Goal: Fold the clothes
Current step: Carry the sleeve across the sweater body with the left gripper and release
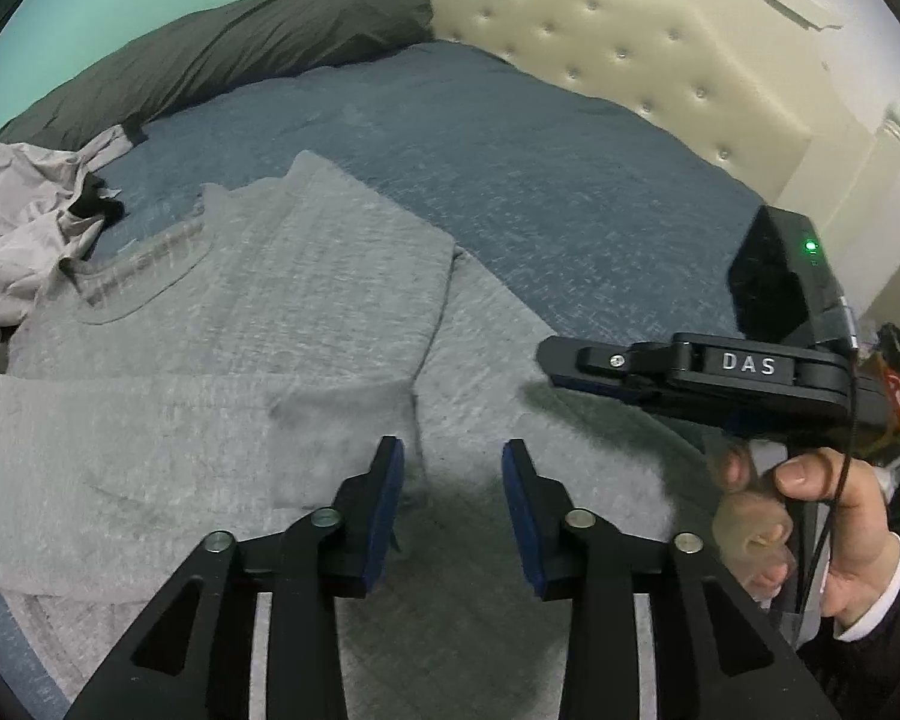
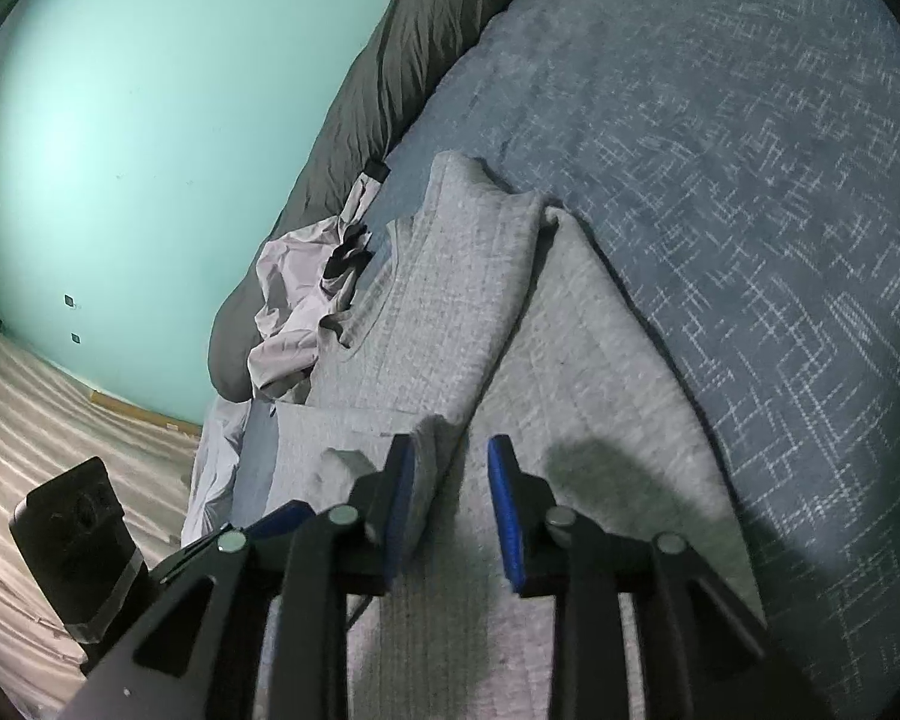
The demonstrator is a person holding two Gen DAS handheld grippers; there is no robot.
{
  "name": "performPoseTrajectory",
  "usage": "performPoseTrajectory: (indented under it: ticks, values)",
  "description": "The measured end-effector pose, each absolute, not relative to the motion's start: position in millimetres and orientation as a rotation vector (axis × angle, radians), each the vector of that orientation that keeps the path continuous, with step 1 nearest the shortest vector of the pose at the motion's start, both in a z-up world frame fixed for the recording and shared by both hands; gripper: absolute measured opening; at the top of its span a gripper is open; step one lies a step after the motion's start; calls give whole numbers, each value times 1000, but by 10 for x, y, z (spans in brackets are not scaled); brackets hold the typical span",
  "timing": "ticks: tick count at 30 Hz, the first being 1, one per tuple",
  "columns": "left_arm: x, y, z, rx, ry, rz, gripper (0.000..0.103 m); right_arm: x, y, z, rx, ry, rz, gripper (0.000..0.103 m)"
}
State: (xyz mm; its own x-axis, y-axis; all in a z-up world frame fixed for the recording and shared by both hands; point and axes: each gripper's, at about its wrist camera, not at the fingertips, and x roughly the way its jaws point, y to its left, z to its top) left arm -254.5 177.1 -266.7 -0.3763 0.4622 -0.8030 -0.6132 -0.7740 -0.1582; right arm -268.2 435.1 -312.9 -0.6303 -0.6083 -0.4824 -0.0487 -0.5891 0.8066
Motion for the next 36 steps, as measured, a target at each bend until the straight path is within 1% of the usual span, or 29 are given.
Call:
performPoseTrajectory:
  ticks: [3, 7, 13, 15, 22, 29, 32, 35, 36]
  values:
    - [-2573, 1784, -2689, -1208, 226, 2165, 40, -2680, 4362, -3132, 1116, -1191, -2268, 27]
    - [-2656, 1490, -2631, -1223, 114, 2233, 41, -2664, 4445, -3140, 1109, -1226, -2274, 27]
    - [-2911, 1093, -2849, -1358, -31, 2293, 41, -2657, 4483, -3139, 1110, -1242, -2267, 27]
    - [-2971, 1098, -2907, -1370, -63, 2286, 41, -2651, 4495, -3130, 1106, -1241, -2271, 27]
    - [-2995, 1471, -3045, -1376, -121, 2158, 40, -2640, 4580, -3156, 1104, -1264, -2279, 27]
    - [-2769, 1934, -2878, -1285, -72, 2026, 40, -2614, 4670, -3144, 1085, -1279, -2285, 27]
    - [-2701, 1888, -2727, -1249, -91, 2022, 40, -2615, 4679, -3145, 1089, -1281, -2278, 27]
    - [-2670, 1673, -2576, -1221, -99, 2060, 41, -2625, 4665, -3152, 1101, -1275, -2265, 27]
    - [-2671, 1578, -2542, -1221, -100, 2080, 41, -2639, 4639, -3161, 1113, -1266, -2257, 30]
